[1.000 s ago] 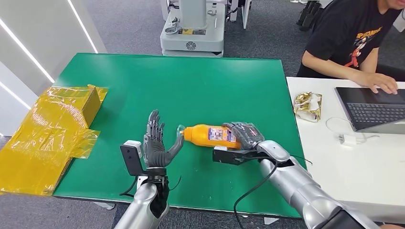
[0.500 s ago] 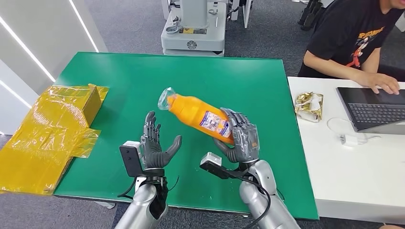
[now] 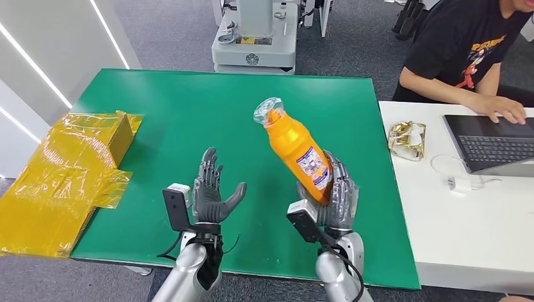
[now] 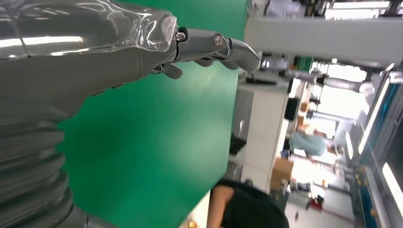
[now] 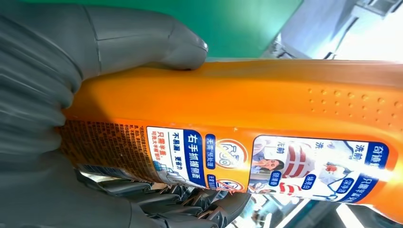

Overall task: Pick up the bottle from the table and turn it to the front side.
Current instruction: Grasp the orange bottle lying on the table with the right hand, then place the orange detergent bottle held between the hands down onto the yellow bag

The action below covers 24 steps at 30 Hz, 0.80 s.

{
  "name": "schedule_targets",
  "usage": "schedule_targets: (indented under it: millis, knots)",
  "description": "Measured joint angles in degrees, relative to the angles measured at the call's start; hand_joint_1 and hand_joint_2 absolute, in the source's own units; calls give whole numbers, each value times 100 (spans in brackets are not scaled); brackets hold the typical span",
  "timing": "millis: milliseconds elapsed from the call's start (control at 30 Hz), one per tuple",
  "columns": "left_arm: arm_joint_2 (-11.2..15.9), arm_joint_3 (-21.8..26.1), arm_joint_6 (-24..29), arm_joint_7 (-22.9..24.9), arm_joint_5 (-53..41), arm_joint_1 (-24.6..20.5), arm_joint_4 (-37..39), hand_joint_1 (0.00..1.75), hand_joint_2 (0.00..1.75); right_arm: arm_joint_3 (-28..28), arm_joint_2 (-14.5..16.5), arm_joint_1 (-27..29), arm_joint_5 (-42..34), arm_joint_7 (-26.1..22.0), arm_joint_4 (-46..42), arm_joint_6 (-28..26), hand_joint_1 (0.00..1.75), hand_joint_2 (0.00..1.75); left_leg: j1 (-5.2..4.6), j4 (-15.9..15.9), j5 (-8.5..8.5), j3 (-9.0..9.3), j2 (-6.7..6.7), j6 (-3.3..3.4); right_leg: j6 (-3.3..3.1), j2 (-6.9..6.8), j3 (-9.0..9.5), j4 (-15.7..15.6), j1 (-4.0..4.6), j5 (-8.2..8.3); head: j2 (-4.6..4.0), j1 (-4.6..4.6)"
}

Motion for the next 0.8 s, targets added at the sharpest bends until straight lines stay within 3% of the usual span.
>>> schedule_targets:
  millis: [300,600,800]
  knots:
    - [26,-130,-692,22,291,0,0,0,175,421,-44,226,-275,384,-259,8,175,175,0,0,1,0,3,0,0,2,-2,1,0,1,0,-1]
    - [33,-183,-814,24,225,-2,0,0,175,844,-195,258,-258,723,-354,42,175,175,0,0,0,0,3,0,0,2,-3,0,0,1,0,-1]
    - [31,-204,-816,24,141,-27,6,0,175,1135,-321,335,1,945,-505,534,175,175,0,0,0,0,4,0,0,3,-4,0,0,1,0,-1]
